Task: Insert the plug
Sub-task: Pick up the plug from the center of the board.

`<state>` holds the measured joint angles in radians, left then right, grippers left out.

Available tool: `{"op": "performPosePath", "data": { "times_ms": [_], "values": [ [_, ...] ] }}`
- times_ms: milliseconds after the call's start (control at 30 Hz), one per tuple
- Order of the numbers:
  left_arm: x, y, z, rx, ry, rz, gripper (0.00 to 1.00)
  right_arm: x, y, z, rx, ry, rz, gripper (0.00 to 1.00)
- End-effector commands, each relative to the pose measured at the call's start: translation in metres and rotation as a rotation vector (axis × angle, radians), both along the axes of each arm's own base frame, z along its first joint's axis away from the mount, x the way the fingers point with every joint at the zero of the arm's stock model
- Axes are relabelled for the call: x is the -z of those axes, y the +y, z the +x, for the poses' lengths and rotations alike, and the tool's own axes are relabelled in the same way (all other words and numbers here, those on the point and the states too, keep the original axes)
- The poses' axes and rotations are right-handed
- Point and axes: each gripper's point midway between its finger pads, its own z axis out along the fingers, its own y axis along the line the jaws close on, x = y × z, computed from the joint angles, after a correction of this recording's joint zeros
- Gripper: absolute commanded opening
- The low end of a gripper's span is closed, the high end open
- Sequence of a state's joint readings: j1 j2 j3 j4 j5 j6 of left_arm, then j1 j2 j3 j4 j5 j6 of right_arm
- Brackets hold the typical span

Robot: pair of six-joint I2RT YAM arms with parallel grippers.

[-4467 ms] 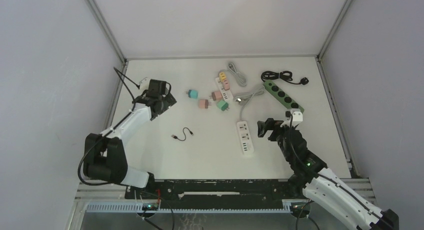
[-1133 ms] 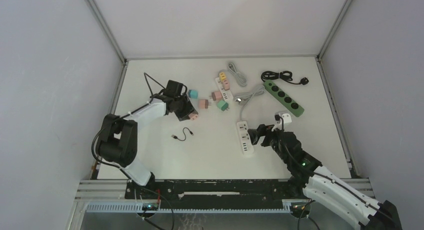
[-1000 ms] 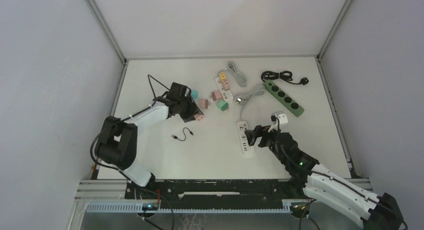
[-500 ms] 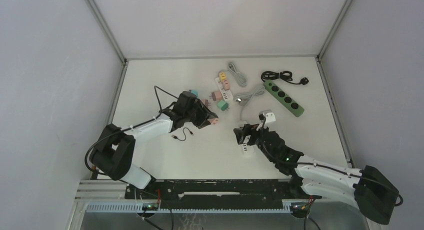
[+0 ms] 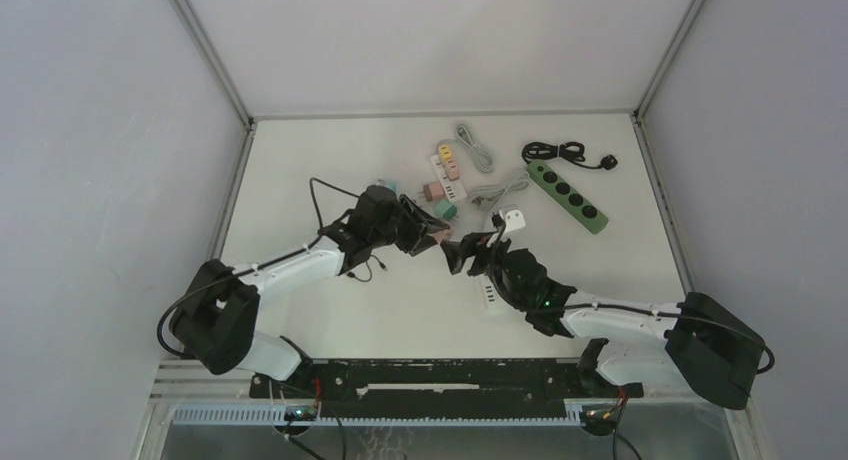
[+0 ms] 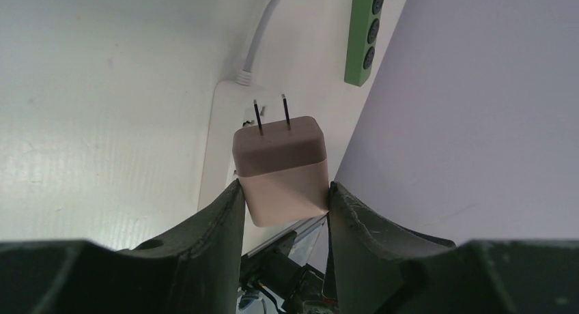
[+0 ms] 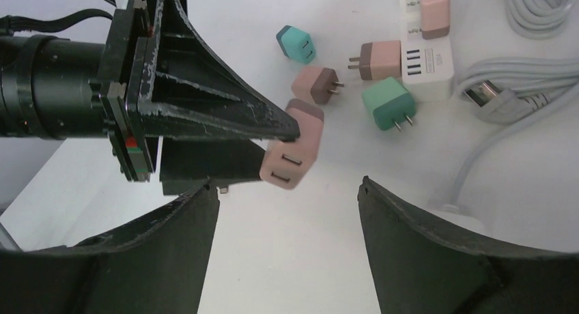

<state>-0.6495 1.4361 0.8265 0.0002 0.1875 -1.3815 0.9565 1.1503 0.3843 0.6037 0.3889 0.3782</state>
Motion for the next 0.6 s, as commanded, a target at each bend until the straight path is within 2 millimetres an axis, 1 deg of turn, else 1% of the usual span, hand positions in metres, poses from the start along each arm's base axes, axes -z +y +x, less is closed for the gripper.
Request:
{"op": "performPosePath", "data": {
  "times_ms": [0, 167, 333, 433, 567],
  "values": [
    [-0.027, -0.010, -0.006, 0.001, -0.040, -0.103, 0.39, -0.035, 0.019, 0.010, -0.012, -0.083, 0.071, 0.80],
    [-0.033, -0.014, -0.010, 0.003, -0.045, -0.123, 0.38, -0.034, 0.022, 0.018, 0.013, -0.090, 0.065, 0.76],
    [-0.038, -0.016, -0.013, -0.001, -0.052, -0.151, 0.38, -0.025, 0.023, 0.023, 0.038, -0.079, 0.062, 0.70],
    [-0.039, -0.019, -0.015, 0.002, -0.049, -0.162, 0.38, -0.025, 0.025, 0.025, 0.037, -0.087, 0.065, 0.68],
    [-0.040, -0.022, -0.018, 0.006, -0.048, -0.175, 0.38, -0.030, 0.026, 0.027, 0.040, -0.099, 0.067, 0.67]
  ]
}}
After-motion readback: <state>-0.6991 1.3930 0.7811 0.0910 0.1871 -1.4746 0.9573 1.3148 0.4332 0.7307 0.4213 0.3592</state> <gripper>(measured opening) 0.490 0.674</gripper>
